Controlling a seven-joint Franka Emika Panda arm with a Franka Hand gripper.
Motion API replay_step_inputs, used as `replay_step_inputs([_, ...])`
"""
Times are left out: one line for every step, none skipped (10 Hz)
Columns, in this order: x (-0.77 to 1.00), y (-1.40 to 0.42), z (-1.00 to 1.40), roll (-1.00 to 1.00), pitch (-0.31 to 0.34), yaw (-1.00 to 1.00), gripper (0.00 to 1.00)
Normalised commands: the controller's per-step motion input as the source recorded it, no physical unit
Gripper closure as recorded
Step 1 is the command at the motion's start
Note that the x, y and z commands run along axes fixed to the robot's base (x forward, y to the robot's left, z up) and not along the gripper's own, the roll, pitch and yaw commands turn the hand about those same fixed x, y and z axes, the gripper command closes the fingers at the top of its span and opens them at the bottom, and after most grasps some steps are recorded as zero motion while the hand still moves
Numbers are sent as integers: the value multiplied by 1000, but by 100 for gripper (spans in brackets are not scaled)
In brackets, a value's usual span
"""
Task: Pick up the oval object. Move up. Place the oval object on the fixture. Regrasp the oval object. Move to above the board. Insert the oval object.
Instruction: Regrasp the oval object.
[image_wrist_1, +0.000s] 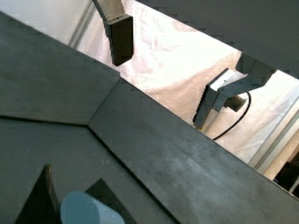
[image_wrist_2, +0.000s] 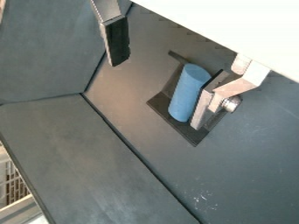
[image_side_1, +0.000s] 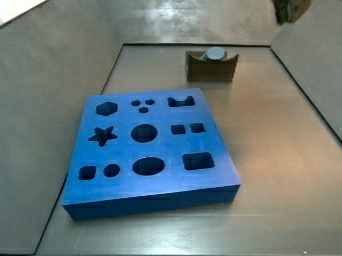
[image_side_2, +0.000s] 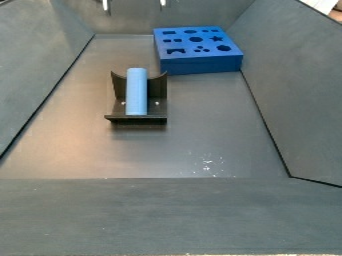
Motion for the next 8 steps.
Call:
replay_step_inputs([48, 59, -1000, 192, -54, 94, 0])
replay_step_inputs([51, 55, -1000, 170, -56, 80, 0])
replay_step_inputs([63, 49, -1000, 118, -62, 49, 0])
replay_step_inputs([68, 44, -1000, 99, -62, 38, 0])
replay_step_inputs([80, 37, -1000, 71, -58, 19, 0])
replay_step_inputs([91, 34, -1000, 55, -48, 11, 0])
replay_step_inputs([100, 31, -1000, 50, -37, 4, 0])
replay_step_inputs([105, 27, -1000, 53, -31, 2, 0])
